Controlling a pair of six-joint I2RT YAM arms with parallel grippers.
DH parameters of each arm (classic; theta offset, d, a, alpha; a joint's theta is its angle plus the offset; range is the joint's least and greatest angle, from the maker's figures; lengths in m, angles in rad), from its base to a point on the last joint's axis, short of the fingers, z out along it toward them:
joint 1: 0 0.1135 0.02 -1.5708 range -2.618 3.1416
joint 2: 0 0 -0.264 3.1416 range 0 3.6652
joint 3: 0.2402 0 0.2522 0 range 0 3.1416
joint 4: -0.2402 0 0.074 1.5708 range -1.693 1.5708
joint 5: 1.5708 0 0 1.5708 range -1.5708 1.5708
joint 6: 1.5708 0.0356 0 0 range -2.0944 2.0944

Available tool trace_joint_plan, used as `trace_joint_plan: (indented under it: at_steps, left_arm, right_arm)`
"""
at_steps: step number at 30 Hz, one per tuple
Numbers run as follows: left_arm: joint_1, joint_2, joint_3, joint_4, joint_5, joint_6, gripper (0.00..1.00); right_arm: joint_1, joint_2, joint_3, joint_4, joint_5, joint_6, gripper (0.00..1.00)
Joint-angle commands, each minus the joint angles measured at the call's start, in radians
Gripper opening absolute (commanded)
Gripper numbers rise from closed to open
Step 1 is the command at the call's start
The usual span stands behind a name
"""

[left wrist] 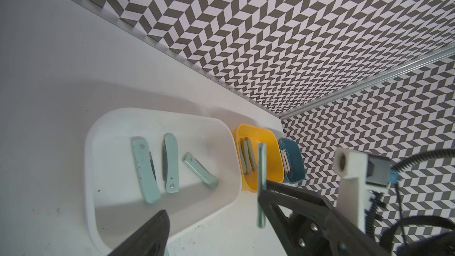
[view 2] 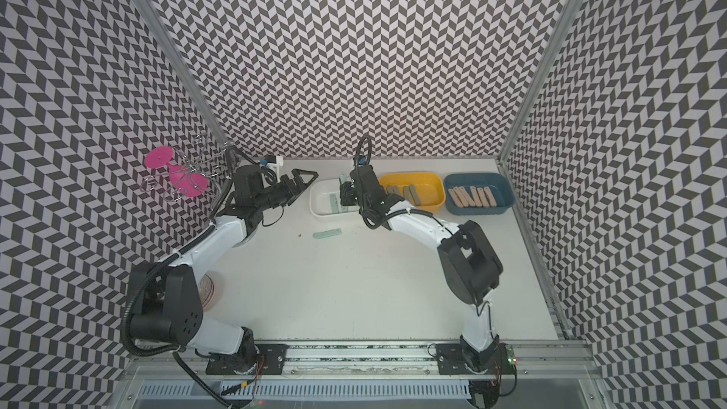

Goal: Place the fruit knives into the storage box by color
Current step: Place the fruit knife in the storage box.

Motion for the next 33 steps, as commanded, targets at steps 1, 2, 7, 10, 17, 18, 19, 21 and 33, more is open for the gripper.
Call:
trace_joint_plan:
  at_steps: [1,2,7,10,17,18,19,21,33]
  left_arm:
    - [0.015,0.026,0.027,0.037,0.024,0.009,1.00]
    - [0.019,0.031,0.027,0.039,0.029,0.006,1.00]
    - [0.028,0.053,0.028,0.058,0.036,0.000,1.00]
    - [0.029,0.063,0.026,0.072,0.039,-0.007,1.00]
    - [0.027,0.076,0.019,0.094,0.043,-0.019,1.00]
    - [0.027,0.076,0.019,0.095,0.043,-0.020,1.00]
    - [0.028,0.078,0.019,0.096,0.043,-0.020,1.00]
    - [0.028,0.080,0.017,0.097,0.043,-0.020,1.00]
    - [0.028,0.082,0.018,0.099,0.045,-0.020,1.00]
  right_arm:
    - [-0.022,0.089,0.090,0.023,-0.043,-0.022,0.21]
    - [-0.027,0.118,0.117,0.017,-0.050,-0.025,0.21]
    - [-0.056,0.228,0.189,0.007,-0.060,-0.025,0.21]
    - [-0.078,0.273,0.207,0.013,-0.067,-0.029,0.21]
    - [-0.099,0.371,0.280,-0.032,-0.072,-0.049,0.21]
    - [-0.098,0.380,0.291,-0.037,-0.070,-0.050,0.21]
    - [-0.099,0.392,0.299,-0.044,-0.068,-0.051,0.21]
    - [-0.101,0.413,0.312,-0.049,-0.064,-0.051,0.21]
    - [-0.103,0.480,0.373,-0.087,-0.070,-0.036,0.24]
